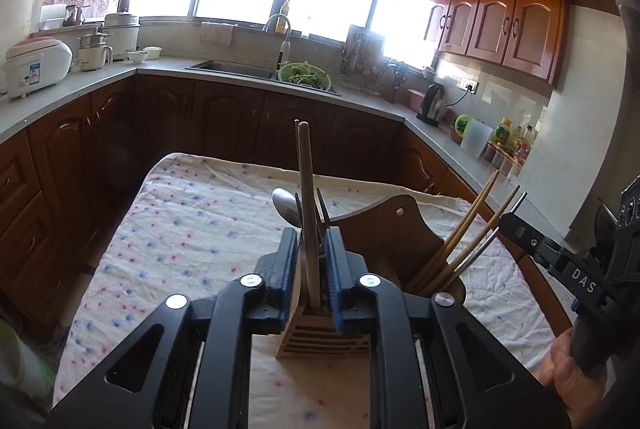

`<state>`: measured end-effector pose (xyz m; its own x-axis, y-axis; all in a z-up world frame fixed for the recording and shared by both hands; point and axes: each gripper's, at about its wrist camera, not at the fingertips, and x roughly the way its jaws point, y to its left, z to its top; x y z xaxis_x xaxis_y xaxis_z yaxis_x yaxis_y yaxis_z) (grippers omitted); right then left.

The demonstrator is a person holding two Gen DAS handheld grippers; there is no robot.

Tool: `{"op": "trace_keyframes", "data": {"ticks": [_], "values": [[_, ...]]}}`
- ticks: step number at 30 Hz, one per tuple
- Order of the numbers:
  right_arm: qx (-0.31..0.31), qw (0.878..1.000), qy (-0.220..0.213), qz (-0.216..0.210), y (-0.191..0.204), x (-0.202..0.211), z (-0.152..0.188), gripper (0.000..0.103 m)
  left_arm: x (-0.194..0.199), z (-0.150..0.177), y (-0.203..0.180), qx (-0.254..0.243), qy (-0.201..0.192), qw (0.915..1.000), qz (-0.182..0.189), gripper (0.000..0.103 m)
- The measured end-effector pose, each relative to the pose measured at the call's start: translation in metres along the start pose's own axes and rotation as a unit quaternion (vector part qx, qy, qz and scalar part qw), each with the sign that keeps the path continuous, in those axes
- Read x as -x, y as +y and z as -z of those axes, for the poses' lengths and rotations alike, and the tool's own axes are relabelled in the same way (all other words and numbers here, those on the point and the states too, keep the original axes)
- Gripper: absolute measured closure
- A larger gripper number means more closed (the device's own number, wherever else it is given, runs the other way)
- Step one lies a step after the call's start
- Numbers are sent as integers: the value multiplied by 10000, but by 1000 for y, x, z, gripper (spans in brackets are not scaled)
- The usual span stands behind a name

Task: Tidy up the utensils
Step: 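Lower the chopstick into the holder with the left tool while the right tool lowers the rod in, then open the left tool in the holder while the right tool releases the rod, then move the left tool onto a thin steel rod while the right tool closes on a wooden chopstick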

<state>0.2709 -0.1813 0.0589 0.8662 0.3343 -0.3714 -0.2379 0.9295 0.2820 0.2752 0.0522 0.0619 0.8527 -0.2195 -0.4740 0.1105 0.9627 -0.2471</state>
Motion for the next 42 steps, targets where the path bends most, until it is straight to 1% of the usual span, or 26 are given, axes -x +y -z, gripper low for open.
{"op": "trace_keyframes", "data": {"ticks": [2, 3, 4, 5, 6, 7, 8, 9, 11, 12, 17, 24, 28, 32, 36, 42], "values": [[-61, 10000, -10, -33, -2, 2, 1, 78, 6, 2, -1, 10, -84, 9999, -66, 49], [-99, 9999, -39, -68, -2, 5, 2, 74, 11, 3, -2, 7, -133, 9998, -141, 43], [-129, 9998, -82, -99, -3, 10, 2, 66, 16, 5, -2, -1, -199, 9997, -159, 40], [-151, 9997, -139, -124, -3, 14, 3, 63, 20, 6, -3, -16, -230, 9996, -155, 40], [-159, 9996, -193, -121, -3, 20, 3, 62, 23, 7, -4, -30, -238, 9995, -183, 40], [-167, 9995, -243, -120, -3, 25, 4, 58, 26, 8, -4, -41, -246, 9994, -225, 38], [-190, 9993, -290, -132, -4, 30, 4, 51, 29, 10, -5, -63, -261, 9993, -257, 36], [-227, 9991, -334, -145, -5, 35, 4, 47, 33, 11, -5, -88, -276, 9992, -292, 35], [-315, 9985, -429, -162, -8, 44, 4, 21, 39, 14, -8, -136, -313, 9985, -419, 24], [-355, 9981, -480, -169, -10, 49, 5, 19, 43, 16, -8, -175, -338, 9982, -460, 22], [-394, 9973, -590, -182, -13, 69, 7, 18, 56, 22, -15, -327, -395, 9967, -631, 17], [-381, 9971, -641, -174, -16, 94, 15, 17, 73, 27, -20, -386, -437, 9961, -660, 14], [-409, 9974, -579, -93, -24, 107, 23, 17, 79, 35, -25, -390, -372, 9967, -609, 13], [-460, 9978, -466, 107, -43, 120, 35, 17, 78, 49, -29, -316, -173, 9984, -438, 13], [-593, 9970, -351, 352, -68, 132, 50, 17, 67, 67, -41, -298, 160, 9992, -211, 13], [-782, 9947, -203, 629, -99, 149, 68, 17, 40, 103, -73, -375, 743, 9965, 118, 14]]}}
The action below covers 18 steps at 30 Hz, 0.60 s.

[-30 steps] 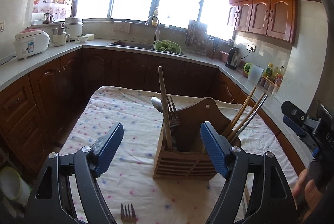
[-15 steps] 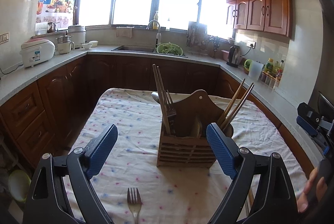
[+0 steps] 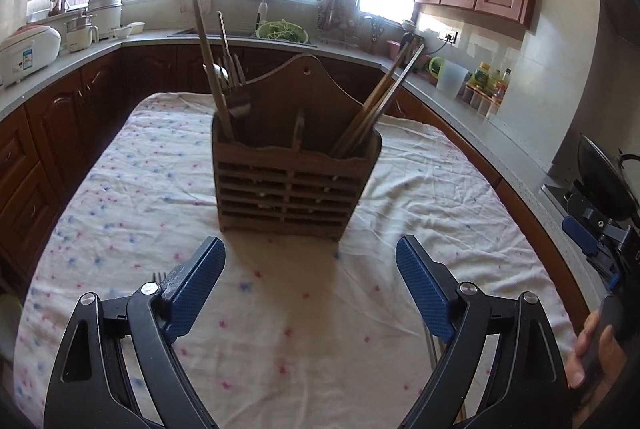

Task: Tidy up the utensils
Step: 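Move the left tool onto a thin steel rod while the right tool closes on a wooden chopstick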

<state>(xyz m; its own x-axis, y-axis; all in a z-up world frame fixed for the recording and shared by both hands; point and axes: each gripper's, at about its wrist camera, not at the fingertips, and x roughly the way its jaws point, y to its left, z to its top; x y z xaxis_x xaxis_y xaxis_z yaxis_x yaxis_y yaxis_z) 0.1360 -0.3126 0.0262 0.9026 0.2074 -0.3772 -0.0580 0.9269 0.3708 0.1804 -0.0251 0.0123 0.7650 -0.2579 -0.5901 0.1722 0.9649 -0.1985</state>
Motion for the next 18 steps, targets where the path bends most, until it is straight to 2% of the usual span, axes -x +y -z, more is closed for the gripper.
{"op": "trace_keyframes", "data": {"ticks": [4, 7, 9, 11, 14, 17, 18], "values": [[-18, 9999, 86, 109, -15, 9, 8, 17, -22, 19, -29, -264, 409, 9986, 208, 15], [-28, 9998, 140, 153, -23, 16, 14, 19, -42, 31, -52, -493, 751, 9952, 392, 29], [-14, 9996, 179, 204, -26, 17, 16, 27, -56, 39, -68, -650, 965, 9921, 474, 36], [-41, 9994, 260, 225, -29, 17, 20, 41, -70, 46, -81, -789, 1150, 9888, 528, 43], [-79, 9989, 402, 244, -35, 14, 24, 56, -89, 53, -98, -983, 1382, 9839, 569, 57], [-122, 9983, 529, 228, -38, 8, 28, 60, -107, 60, -107, -1167, 1604, 9790, 476, 68], [-115, 9980, 571, 226, -38, 5, 29, 60, -109, 61, -108, -1174, 1593, 9787, 540, 68]]}}
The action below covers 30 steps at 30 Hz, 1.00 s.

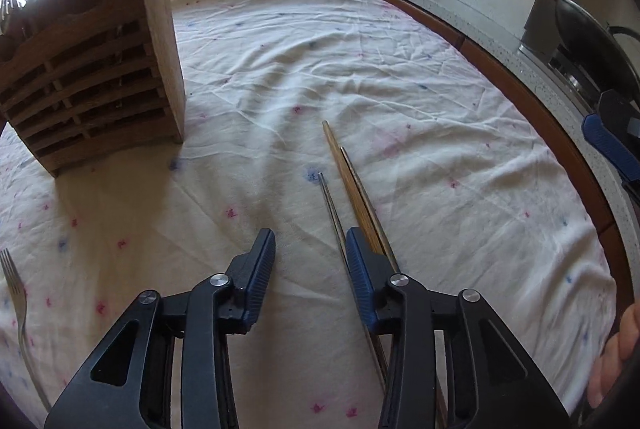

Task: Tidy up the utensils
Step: 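Move the left tool onto a thin steel rod while the right tool closes on a wooden chopstick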

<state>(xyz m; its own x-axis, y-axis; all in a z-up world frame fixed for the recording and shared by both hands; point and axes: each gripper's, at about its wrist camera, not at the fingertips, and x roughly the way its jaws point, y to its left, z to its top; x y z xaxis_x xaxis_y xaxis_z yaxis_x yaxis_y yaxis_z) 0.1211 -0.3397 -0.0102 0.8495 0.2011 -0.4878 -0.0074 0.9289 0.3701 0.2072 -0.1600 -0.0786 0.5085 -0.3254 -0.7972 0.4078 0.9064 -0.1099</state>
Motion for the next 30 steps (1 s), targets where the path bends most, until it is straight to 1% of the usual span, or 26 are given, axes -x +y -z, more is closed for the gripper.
{"op": "trace_keyframes", "data": {"ticks": [3, 4, 5, 7, 10, 11, 14, 17, 20, 22, 25, 26, 27, 28, 30], "values": [[51, 9998, 191, -75, 4, -11, 3, 65, 0, 4, -4, -288, 21, 9995, -148, 74], [82, 9995, 286, -89, 6, -16, 4, 68, 2, 7, -5, -410, 21, 9989, -206, 78], [115, 9991, 393, -108, 9, -22, 6, 70, 5, 11, -4, -535, 8, 9983, -243, 80], [168, 9979, 606, -185, 13, -35, 10, 72, 13, 19, 3, -683, 13, 9975, -204, 81], [327, 9946, 962, -216, 21, -56, 15, 79, 26, 32, 21, -783, 77, 9967, -199, 84], [360, 9934, 1065, -248, 24, -64, 16, 80, 30, 35, 28, -785, 90, 9967, -202, 84], [542, 9897, 1289, -296, 34, -84, 17, 80, 37, 42, 49, -735, 94, 9971, -197, 84], [677, 9861, 1487, -289, 42, -108, 17, 80, 40, 44, 65, -589, 133, 9980, -187, 81], [818, 9828, 1646, -157, 47, -132, 15, 80, 39, 41, 72, -416, 177, 9989, -123, 82], [893, 9794, 1810, -34, 49, -150, 15, 81, 37, 39, 70, -431, 153, 9988, -158, 82], [1037, 9742, 2002, 122, 52, -172, 18, 87, 33, 35, 67, -477, 73, 9987, -154, 85], [1122, 9742, 1949, 161, 55, -175, 17, 91, 33, 34, 68, -451, 52, 9989, -134, 85], [1203, 9724, 1987, 199, 59, -178, 17, 94, 32, 31, 69, -416, 41, 9991, -114, 85], [1253, 9710, 2027, 177, 61, -179, 16, 96, 31, 30, 70, -367, 48, 9993, -91, 85], [1320, 9689, 2091, 74, 67, -181, 17, 96, 32, 28, 75, -180, 111, 9998, -59, 84]]}}
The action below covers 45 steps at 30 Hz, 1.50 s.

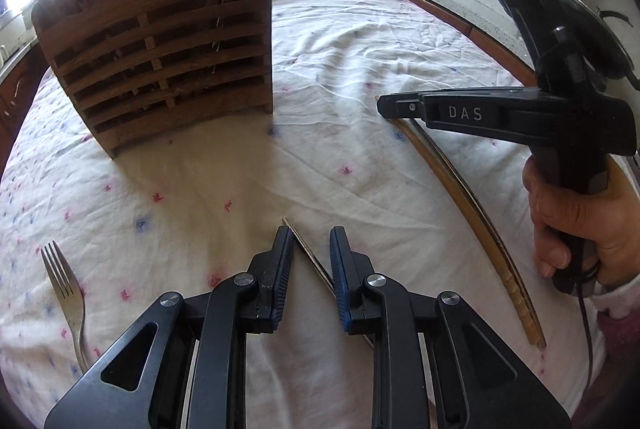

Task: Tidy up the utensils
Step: 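Move the left tool onto a thin steel rod while the right tool closes on a wooden chopstick, then carry the steel rod upright to the holder with the left tool while the right tool carries the chopstick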

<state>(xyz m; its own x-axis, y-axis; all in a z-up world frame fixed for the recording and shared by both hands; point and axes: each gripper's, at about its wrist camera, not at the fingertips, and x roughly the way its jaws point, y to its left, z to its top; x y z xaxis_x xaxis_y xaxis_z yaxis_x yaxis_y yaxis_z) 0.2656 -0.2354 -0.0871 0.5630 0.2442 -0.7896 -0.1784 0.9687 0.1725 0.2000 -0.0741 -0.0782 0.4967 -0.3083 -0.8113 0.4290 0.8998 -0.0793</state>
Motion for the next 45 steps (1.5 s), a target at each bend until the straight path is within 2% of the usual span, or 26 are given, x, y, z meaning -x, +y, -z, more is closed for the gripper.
{"op": "trace_keyframes", "data": {"ticks": [4, 9, 10, 13, 18, 25, 33, 38, 45], "values": [[183, 9998, 35, 37, 7, 1, 6, 95, 7, 7, 8, 389, 112, 9992, 72, 71], [182, 9998, 12, 83, 10, 0, 6, 96, 2, 8, -5, 155, 15, 9995, -269, 72], [149, 9999, 5, 26, 10, 0, 7, 96, -1, 5, -9, 48, -10, 9994, -341, 73], [-48, 9997, -88, -239, 10, 9, 9, 97, -3, 1, -12, -54, -22, 9996, -267, 93], [-296, 9963, -538, -600, 13, 50, 15, 98, 7, 4, -2, 109, -13, 9999, -62, 99], [-445, 9884, -1155, -884, 14, 114, 23, 98, 47, 12, 12, 362, -468, 9982, 70, 100], [-290, 9788, -1817, -900, 27, 173, 22, 98, 113, 9, 25, 552, -1204, 9909, 238, 100], [-235, 9719, -2151, -928, 32, 200, 20, 98, 149, 11, 28, 520, -1597, 9855, 230, 100], [-169, 9655, -2419, -947, 38, 217, 18, 98, 177, 16, 32, 588, -1964, 9785, 239, 100]]}}
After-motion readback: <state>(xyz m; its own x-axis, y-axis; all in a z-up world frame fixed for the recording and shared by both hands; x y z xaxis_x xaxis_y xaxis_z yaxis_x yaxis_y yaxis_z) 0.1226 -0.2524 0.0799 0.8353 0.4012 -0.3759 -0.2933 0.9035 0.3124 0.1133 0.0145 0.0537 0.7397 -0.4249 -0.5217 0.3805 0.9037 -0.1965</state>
